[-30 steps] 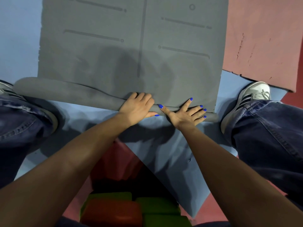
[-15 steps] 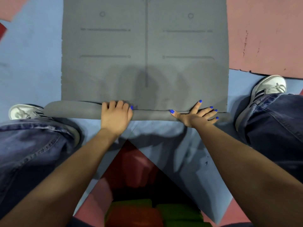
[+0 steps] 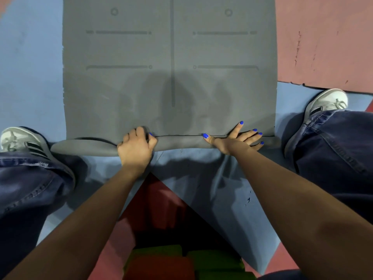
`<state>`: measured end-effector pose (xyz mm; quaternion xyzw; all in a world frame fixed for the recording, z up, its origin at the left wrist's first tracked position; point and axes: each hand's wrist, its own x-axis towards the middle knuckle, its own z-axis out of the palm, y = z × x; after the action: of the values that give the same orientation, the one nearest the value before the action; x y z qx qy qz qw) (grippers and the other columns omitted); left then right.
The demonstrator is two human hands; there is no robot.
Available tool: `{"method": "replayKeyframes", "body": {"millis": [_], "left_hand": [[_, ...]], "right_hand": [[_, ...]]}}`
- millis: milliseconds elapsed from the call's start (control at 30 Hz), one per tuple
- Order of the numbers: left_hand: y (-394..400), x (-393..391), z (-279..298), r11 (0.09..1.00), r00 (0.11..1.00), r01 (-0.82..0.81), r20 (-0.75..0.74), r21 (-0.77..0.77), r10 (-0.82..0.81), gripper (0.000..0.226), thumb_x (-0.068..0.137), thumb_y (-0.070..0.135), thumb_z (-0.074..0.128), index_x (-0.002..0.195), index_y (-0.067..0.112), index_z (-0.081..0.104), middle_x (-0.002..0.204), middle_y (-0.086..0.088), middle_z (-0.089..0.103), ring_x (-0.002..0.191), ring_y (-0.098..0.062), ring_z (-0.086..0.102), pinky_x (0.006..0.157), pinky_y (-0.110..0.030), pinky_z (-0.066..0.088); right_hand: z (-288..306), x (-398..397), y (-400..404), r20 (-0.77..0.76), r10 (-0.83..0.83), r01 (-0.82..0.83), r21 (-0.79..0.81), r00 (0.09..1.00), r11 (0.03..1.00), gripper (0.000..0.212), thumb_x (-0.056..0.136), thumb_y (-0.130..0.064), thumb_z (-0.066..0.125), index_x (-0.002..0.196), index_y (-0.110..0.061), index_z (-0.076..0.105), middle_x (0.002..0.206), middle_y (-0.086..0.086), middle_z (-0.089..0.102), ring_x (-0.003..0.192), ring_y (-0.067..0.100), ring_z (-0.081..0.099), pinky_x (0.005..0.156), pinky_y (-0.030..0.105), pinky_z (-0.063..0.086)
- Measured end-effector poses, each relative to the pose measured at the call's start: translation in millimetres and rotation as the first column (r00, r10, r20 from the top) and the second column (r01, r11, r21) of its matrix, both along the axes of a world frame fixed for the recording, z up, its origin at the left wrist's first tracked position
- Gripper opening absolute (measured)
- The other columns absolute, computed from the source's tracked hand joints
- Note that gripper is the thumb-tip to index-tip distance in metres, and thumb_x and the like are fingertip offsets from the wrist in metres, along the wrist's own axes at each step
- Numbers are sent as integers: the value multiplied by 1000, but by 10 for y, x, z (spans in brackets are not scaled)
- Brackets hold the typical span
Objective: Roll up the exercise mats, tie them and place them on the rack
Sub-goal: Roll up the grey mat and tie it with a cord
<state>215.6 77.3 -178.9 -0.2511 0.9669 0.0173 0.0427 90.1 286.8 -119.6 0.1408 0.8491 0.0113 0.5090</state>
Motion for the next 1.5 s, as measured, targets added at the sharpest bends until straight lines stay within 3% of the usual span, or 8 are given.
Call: {"method": "replayKeyframes", "body": {"millis": [167, 400, 567, 800, 967, 1100, 1267, 1500], "left_hand": [[-31, -51, -33, 985, 998, 32, 50, -172, -24, 22, 82, 34, 52, 78, 12, 51, 75, -11, 51, 67, -28, 49, 67, -38, 32], [-268, 37, -59, 900, 908, 403, -49, -165, -415, 27, 91, 28, 44, 75, 11, 56, 78, -10, 56, 65, -30, 49, 61, -38, 34], [-592, 302, 97, 996, 995, -85, -56, 5, 86, 34, 91, 25, 37, 90, -1, 58, 90, -25, 58, 81, -41, 49, 76, -47, 31], [-607, 398, 75, 999, 1000, -3, -5, 38, 3, 37, 89, 25, 40, 69, 1, 59, 72, -20, 60, 66, -38, 54, 62, -41, 36], [-646, 140, 167, 971, 980, -193, 86, 145, 181, 52, 91, 34, 34, 72, -4, 63, 80, -29, 64, 77, -45, 60, 64, -36, 39], [-672, 48, 97, 962, 970, -236, 83, 137, 227, 38, 95, 27, 43, 78, -1, 61, 85, -27, 64, 80, -45, 59, 66, -37, 38], [-704, 185, -20, 999, 999, -48, -1, 1, 48, 25, 88, 23, 46, 82, 0, 55, 85, -24, 56, 58, -38, 49, 64, -42, 37], [-832, 253, 27, 971, 969, 236, -71, -36, -238, 30, 87, 22, 43, 73, -1, 55, 77, -23, 51, 61, -37, 48, 55, -40, 32]], "right_hand": [[43, -27, -11, 18, -14, 14, -8, 1000, 1000, 133, 59, -95, 38, 146, -17, -27, 148, 30, -29, 136, 45, -30, 109, 61, -15], [37, 5, -34, -3, 1, -1, 5, 1000, 1000, 133, 58, -95, 37, 146, -17, -26, 148, 30, -29, 136, 44, -30, 110, 61, -14], [133, -43, -41, 33, -3, 3, 13, 999, 1000, 131, 61, -92, 41, 146, -17, -26, 150, 28, -27, 138, 42, -28, 111, 59, -14], [144, -41, -59, 46, 13, -14, 21, 999, 1000, 132, 60, -92, 42, 147, -18, -24, 149, 29, -28, 138, 43, -28, 110, 61, -14], [142, -30, -60, 36, 16, -17, 27, 999, 1000, 132, 59, -94, 39, 148, -18, -22, 150, 28, -26, 138, 42, -27, 110, 60, -14], [154, -56, -65, 50, 22, -23, 25, 998, 999, 131, 60, -93, 38, 148, -17, -23, 150, 28, -25, 138, 43, -27, 110, 60, -14], [109, -37, -73, 41, 29, -30, 29, 999, 999, 131, 60, -94, 37, 147, -17, -24, 150, 29, -26, 137, 44, -27, 109, 60, -14], [83, -31, -49, 34, 11, -11, 19, 999, 1000, 133, 59, -95, 37, 146, -17, -26, 148, 30, -29, 136, 44, -30, 110, 61, -15]]}}
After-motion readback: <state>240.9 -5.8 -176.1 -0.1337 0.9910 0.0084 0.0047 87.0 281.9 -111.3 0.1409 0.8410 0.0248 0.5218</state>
